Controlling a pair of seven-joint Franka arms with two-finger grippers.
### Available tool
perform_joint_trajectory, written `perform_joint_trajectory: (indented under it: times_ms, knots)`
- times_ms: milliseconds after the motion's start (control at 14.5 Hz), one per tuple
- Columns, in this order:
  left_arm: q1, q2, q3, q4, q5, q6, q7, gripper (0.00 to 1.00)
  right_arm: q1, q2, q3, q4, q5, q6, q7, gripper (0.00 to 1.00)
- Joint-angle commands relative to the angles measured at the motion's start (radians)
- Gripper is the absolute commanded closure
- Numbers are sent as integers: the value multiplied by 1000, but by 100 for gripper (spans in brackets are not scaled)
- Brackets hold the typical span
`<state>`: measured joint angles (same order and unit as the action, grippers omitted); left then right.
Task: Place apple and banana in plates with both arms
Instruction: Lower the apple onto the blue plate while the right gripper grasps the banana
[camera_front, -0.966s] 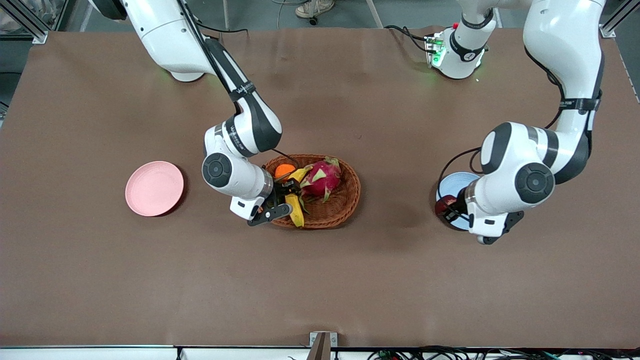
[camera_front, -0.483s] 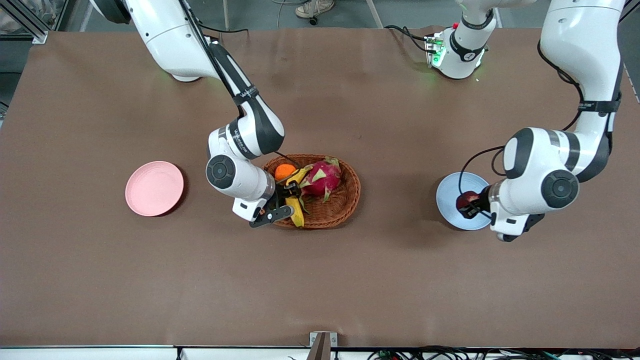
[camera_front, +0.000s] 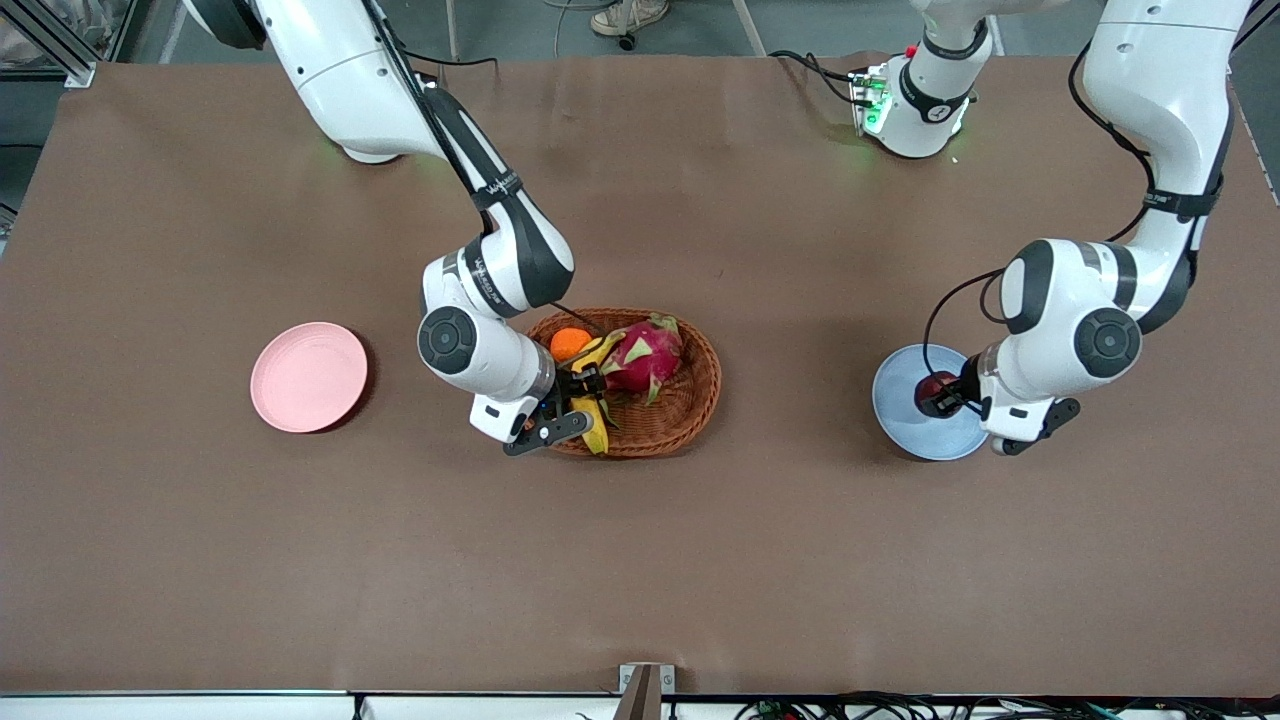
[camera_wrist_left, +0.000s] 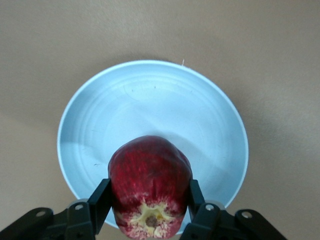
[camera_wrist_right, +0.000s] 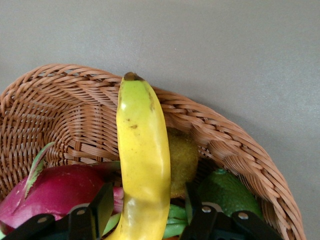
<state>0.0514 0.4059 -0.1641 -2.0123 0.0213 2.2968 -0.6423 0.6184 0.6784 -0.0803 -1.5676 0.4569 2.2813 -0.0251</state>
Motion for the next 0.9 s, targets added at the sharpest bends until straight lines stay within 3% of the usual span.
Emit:
perform_joint_trajectory:
  times_ms: [0, 138, 207, 345, 414, 828]
  knots:
    - [12, -39, -3, -69, 12, 67, 23, 88, 11, 15, -7, 12, 19, 10, -4, 37]
    - [10, -35, -3, -68, 12, 70, 23, 79, 11, 15, -7, 12, 16, 10, -7, 37]
    - [10, -33, -3, -63, 14, 70, 27, 63, 11, 16, -7, 11, 14, 10, -9, 37]
    - [8, -32, -3, -52, 14, 70, 64, 8, 17, 18, -7, 11, 12, 10, -9, 41]
    - [10, -35, -3, -48, 12, 70, 65, 0, 17, 18, -7, 11, 12, 10, -9, 45]
    - [5, -55, -3, 21, 11, 46, 56, 0, 26, 15, -7, 11, 9, 21, -15, 75]
